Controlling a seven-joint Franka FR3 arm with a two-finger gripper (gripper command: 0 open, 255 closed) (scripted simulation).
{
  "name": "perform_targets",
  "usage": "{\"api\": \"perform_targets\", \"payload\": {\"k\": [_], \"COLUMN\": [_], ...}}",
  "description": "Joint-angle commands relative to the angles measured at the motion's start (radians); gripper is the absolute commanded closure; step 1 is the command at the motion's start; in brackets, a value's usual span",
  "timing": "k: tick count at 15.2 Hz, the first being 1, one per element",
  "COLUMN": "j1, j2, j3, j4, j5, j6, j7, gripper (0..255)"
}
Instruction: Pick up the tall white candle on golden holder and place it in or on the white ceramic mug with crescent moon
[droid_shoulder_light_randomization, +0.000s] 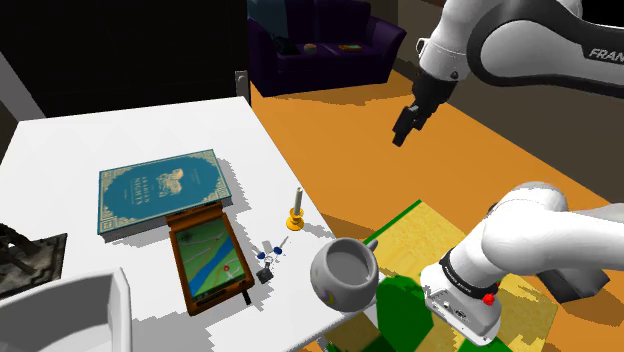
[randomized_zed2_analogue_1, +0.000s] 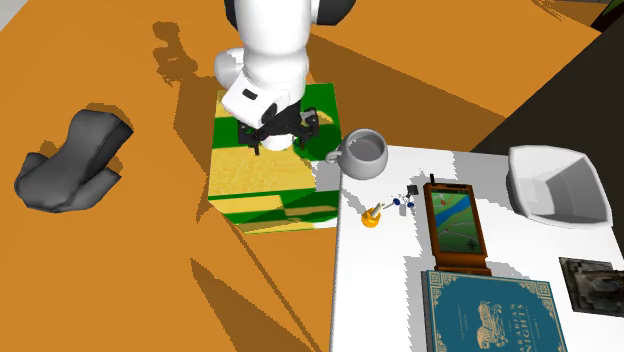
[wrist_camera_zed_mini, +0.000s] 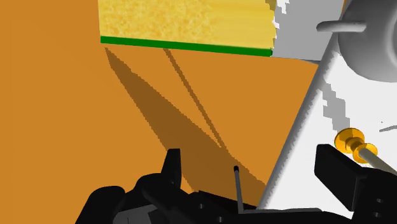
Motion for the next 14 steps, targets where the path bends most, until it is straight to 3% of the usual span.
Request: {"api": "perform_targets", "payload": {"k": [1, 8, 14], "j1": [0.021, 0.094, 0.139], "j2": [-0.024, 0.015, 0.165], "j3": [0.029, 0.147, 0.278], "j4": [-0.066, -0.229, -0.298], "j5": [0.036, 0.151, 0.233], "j6": [0.075, 0.387, 0.707], "j7": [0.034, 0.141, 0.241], "gripper": [0, 0, 0]}}
